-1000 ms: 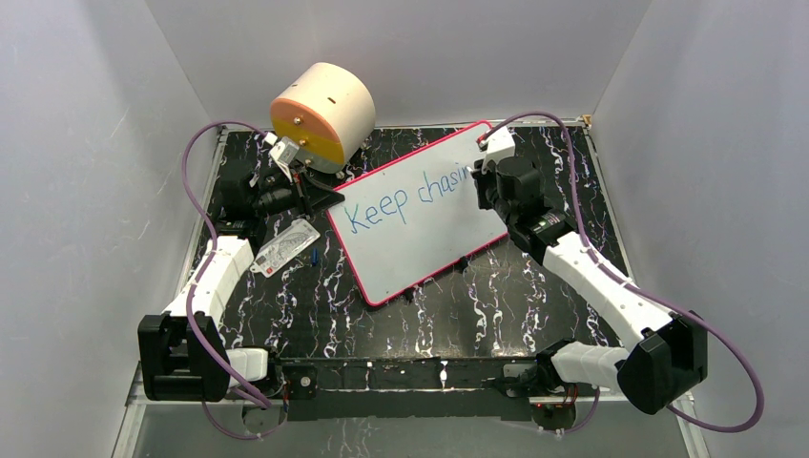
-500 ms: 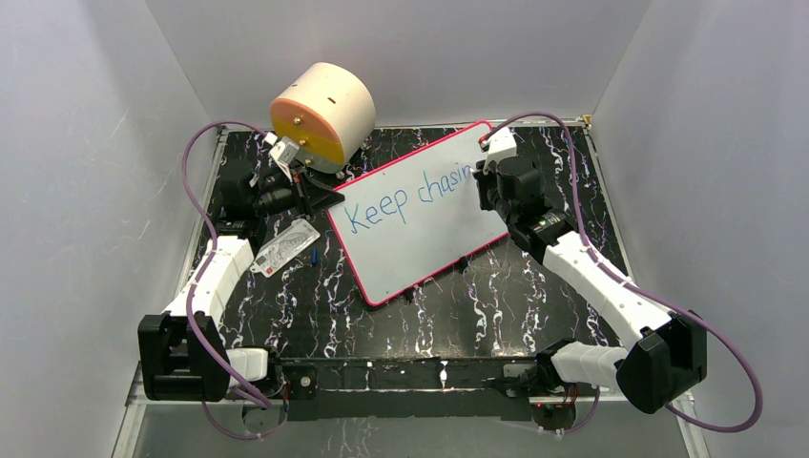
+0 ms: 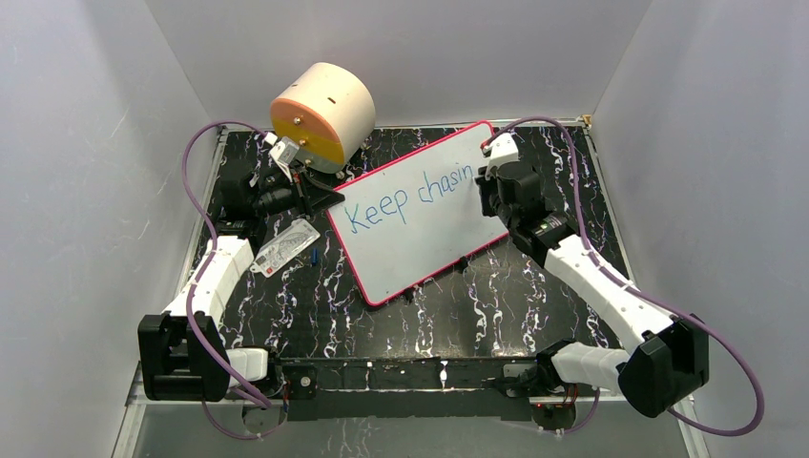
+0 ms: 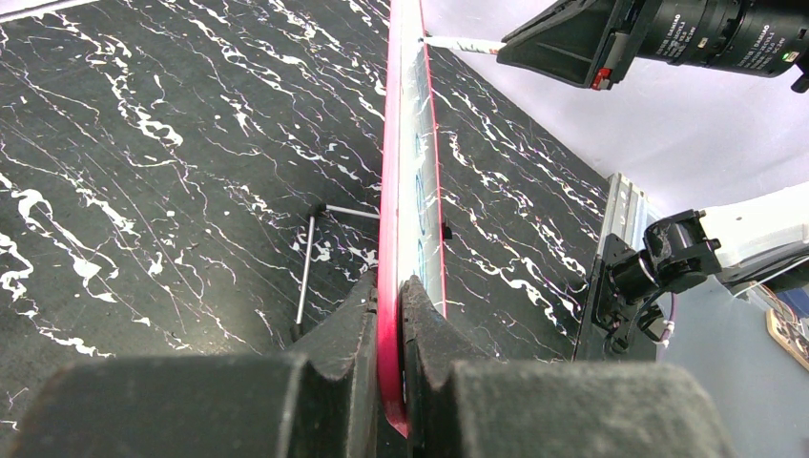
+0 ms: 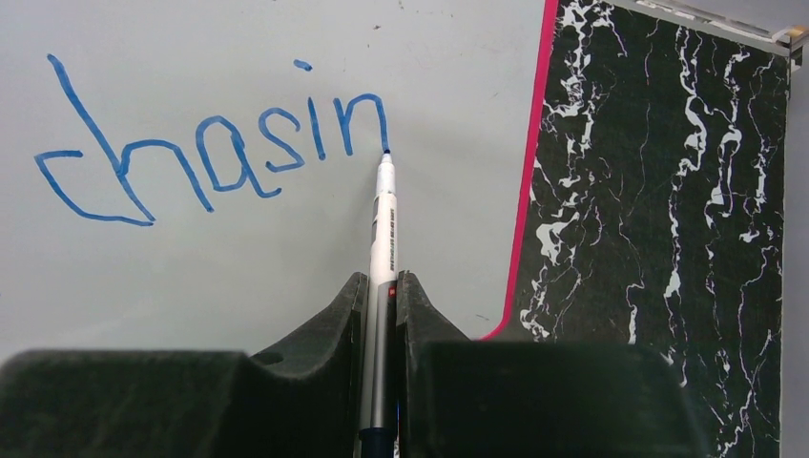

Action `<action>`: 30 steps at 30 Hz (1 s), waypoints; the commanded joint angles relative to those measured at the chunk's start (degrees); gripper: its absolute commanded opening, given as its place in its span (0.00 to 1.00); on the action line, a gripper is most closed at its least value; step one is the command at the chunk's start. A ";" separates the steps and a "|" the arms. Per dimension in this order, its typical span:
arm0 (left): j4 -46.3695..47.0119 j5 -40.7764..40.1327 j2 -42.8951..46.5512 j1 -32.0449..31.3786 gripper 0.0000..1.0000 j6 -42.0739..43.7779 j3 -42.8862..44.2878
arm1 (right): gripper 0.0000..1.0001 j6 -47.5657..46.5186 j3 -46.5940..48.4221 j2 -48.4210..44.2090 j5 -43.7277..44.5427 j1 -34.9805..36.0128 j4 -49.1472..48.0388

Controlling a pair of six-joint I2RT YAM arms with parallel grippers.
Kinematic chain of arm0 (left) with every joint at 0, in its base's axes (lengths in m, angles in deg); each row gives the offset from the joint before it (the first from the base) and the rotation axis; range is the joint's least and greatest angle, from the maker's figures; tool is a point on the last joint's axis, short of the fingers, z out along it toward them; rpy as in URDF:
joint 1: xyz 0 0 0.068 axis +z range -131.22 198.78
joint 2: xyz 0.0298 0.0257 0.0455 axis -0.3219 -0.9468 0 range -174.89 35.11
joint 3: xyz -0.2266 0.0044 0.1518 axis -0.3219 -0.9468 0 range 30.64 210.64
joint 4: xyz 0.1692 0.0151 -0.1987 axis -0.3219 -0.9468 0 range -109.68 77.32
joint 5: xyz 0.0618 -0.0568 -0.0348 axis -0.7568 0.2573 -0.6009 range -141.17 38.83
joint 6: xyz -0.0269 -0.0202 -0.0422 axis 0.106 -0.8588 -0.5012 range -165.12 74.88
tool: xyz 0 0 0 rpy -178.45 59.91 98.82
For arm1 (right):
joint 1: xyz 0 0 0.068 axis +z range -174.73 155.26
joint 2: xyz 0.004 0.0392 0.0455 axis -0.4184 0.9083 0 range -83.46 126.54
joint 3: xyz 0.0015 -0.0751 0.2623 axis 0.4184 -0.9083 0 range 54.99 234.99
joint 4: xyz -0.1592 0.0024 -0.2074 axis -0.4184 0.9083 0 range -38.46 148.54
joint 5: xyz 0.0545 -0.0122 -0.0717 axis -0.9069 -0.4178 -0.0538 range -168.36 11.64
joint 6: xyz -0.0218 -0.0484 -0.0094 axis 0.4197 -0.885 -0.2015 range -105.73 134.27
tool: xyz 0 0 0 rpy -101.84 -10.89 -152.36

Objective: Write a sentence on the whiteboard

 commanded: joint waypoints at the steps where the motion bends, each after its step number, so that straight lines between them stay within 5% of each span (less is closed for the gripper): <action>1: -3.85 1.38 -1.01 -1.85 0.00 5.98 -0.96 | 0.00 0.57 -0.59 -2.28 1.57 -0.18 -2.84; 30: -3.76 2.17 -1.09 -1.85 0.00 6.09 -0.87 | 0.00 -0.88 1.86 0.34 -1.00 -3.47 -9.73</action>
